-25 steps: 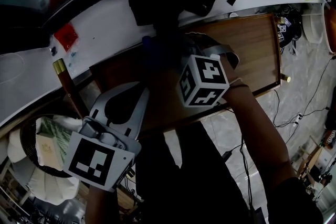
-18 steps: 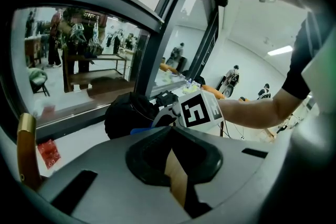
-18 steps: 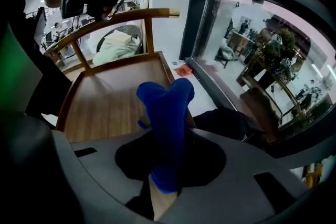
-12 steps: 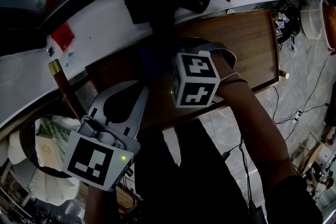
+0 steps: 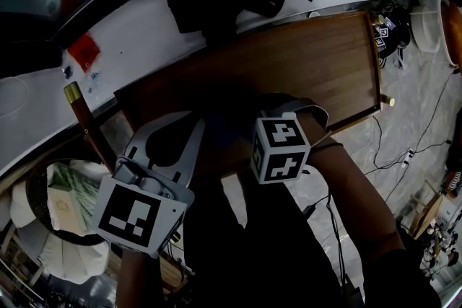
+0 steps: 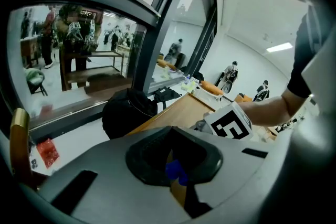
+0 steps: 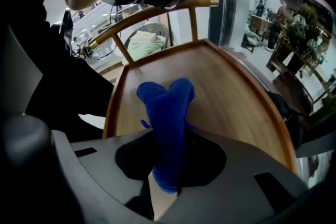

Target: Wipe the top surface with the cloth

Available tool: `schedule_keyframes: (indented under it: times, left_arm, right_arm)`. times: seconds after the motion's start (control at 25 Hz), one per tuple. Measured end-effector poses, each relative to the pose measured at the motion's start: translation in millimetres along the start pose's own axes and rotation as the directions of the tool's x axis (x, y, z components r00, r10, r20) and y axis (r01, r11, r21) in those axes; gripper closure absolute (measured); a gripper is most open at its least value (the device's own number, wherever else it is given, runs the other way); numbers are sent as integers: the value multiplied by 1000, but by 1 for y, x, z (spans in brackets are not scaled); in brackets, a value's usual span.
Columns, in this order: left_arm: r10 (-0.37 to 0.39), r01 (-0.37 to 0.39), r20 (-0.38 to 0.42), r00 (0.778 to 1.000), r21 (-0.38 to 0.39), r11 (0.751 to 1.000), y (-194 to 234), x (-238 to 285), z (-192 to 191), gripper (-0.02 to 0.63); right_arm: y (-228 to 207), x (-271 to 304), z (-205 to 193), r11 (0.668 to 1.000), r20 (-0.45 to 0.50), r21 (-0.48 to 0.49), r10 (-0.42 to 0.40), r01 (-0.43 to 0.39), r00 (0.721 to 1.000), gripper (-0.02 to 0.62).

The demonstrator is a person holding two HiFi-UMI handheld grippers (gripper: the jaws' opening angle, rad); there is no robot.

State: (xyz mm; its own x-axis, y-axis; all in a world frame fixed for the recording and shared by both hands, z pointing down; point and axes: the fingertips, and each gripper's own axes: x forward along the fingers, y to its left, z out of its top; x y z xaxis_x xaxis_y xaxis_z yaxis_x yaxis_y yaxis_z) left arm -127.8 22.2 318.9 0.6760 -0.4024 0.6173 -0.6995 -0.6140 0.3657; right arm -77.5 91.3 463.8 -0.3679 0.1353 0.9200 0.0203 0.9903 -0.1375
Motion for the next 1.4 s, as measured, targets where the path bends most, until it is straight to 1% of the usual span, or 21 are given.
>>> schedule_keyframes:
  times: [0.32, 0.48, 0.64, 0.88, 1.04, 1.16, 1.2, 1.28, 1.32, 1.36, 1.4]
  left_arm:
    - [-20, 20, -9, 1000, 2, 1000, -10, 7, -3, 595]
    - [-30, 30, -2, 1000, 7, 1000, -15, 10, -1, 595]
    - [-37, 37, -2, 999, 8, 999, -19, 12, 1, 595]
    - [-41, 41, 1, 999, 9, 999, -22, 14, 3, 595]
    - [-45, 45, 0, 999, 12, 999, -24, 15, 2, 595]
    - [-45, 45, 1, 999, 12, 999, -25, 16, 1, 595]
    - [-45, 45, 1, 999, 13, 999, -25, 17, 1, 595]
    - [-44, 44, -1, 999, 12, 999, -26, 18, 1, 595]
    - [-44, 44, -3, 999, 10, 999, -26, 18, 1, 595]
    - [-43, 44, -4, 999, 7, 999, -25, 18, 0, 595]
    - [-41, 41, -5, 999, 4, 999, -24, 18, 0, 595]
  right_arm:
    - [46, 2, -15, 998, -14, 6, 67, -67, 998, 497]
    - [65, 4, -20, 992, -27, 15, 126, -126, 992, 497]
    - [75, 3, -22, 984, -35, 21, 175, -175, 984, 497]
    - [92, 1, -27, 960, -58, 29, 281, -280, 958, 499]
    - [96, 1, -28, 953, -67, 27, 304, -303, 950, 499]
    - [97, 1, -27, 948, -71, 0, 318, -319, 945, 499]
    - [96, 0, -26, 947, -58, -12, 321, -322, 945, 499]
    - [90, -7, -23, 953, 5, -16, 303, -303, 953, 499]
    - [82, -13, -21, 962, 44, -11, 274, -273, 961, 499]
    - [70, -20, -19, 974, 79, -3, 226, -226, 971, 499]
    - [53, -28, -17, 987, 107, 4, 160, -161, 981, 499]
